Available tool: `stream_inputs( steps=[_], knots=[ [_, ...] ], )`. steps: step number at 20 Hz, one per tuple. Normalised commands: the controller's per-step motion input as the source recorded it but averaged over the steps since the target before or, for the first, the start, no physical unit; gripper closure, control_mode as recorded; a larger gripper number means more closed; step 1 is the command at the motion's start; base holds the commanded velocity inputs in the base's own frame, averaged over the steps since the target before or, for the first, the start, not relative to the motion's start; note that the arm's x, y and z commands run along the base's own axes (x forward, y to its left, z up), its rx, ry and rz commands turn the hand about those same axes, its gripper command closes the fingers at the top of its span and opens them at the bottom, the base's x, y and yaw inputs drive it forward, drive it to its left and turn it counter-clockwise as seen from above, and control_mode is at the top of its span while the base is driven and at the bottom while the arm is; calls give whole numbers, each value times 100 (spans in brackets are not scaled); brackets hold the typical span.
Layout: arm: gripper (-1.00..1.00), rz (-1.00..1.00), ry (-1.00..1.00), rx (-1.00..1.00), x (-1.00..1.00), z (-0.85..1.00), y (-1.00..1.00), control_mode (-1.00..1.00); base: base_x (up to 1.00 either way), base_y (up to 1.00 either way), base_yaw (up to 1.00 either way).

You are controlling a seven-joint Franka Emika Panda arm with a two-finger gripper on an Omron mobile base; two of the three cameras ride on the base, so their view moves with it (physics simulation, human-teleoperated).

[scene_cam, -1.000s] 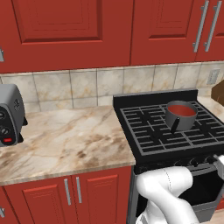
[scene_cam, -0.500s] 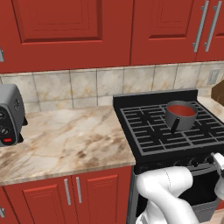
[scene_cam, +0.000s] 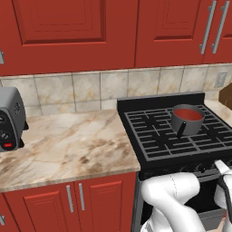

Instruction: Wait until the marinara sauce is simmered to a deep red color and then turn off the stove.

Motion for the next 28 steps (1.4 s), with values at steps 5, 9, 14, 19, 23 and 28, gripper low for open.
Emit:
stream_inputs(
  steps=[5,9,14,19,23,28],
  knots=[
    [-100,-6,2,-18,0,-41,0,-100,0,0,0],
    [-100,-6,0,-12,0,-29,0,-100,0,0,0],
    [-100,-6,0,-9,0,-23,-14,-100,0,0,0],
    [-100,-6,-2,-8,-6,-21,-31,-100,0,0,0],
    [-100,-6,-3,-8,-10,-25,-34,-100,0,0,0],
    [-100,-4,-2,-10,-2,-29,-11,-100,0,0,0]
  ],
)
